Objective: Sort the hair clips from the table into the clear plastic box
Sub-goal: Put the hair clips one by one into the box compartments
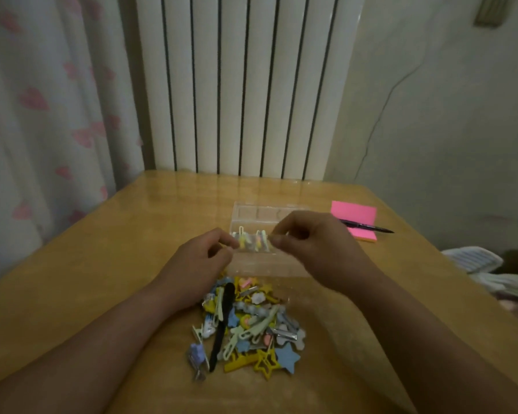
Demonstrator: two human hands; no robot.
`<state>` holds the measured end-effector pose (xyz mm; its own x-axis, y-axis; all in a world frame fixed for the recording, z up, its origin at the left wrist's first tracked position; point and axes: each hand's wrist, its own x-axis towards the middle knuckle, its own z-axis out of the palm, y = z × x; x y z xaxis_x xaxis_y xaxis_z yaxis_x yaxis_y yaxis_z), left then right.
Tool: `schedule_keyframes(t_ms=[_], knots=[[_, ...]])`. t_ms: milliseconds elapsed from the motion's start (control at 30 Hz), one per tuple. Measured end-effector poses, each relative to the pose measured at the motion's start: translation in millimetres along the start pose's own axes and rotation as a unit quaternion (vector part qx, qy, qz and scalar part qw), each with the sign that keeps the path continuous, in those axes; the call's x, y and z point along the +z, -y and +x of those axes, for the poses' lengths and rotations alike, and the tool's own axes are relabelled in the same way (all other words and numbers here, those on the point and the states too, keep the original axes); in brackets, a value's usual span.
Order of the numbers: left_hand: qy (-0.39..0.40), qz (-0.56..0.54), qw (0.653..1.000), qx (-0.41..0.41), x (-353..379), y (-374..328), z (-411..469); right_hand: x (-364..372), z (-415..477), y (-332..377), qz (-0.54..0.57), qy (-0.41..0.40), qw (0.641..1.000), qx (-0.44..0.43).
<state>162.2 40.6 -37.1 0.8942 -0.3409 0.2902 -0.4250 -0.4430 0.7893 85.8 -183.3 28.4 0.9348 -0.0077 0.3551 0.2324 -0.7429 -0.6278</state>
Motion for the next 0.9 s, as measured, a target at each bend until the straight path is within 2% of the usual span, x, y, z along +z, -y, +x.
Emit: schedule_keyframes(t_ms=[67, 167, 367, 500, 633, 733, 900], knots=[[0.002, -0.001, 1.0, 0.004, 0.4, 0.9, -0.3, -11.7, 16.0, -6.0, 0.05, -0.052, 0.996, 0.05], [-0.002, -0.007, 1.0, 0.002, 1.1, 1.0, 0.7, -19.5, 48.0, -17.2, 0.037, -0.077, 0.991, 0.105], [-0.002, -0.01, 1.0, -0.004, 1.3, -0.7, 0.8, 8.1, 99.1, -31.4, -0.029, 0.048, 0.981, 0.186], [-0.001, -0.026, 1.0, -0.005, 1.4, -0.7, 0.5, 32.6, 116.5, -41.3, -0.075, 0.063, 0.971, 0.22], [0.002, -0.022, 1.0, -0.004, 1.6, 0.6, 1.1, 39.9, 117.9, -50.2, -0.133, 0.063, 0.965, 0.217], [0.001, -0.018, 1.0, -0.005, 1.6, 0.4, 1.5, 37.9, 111.4, -52.5, -0.13, 0.048, 0.967, 0.212], [0.003, -0.014, 1.0, -0.006, 0.4, -1.5, 0.2, 23.8, 82.0, -44.8, -0.055, -0.061, 0.988, 0.132]])
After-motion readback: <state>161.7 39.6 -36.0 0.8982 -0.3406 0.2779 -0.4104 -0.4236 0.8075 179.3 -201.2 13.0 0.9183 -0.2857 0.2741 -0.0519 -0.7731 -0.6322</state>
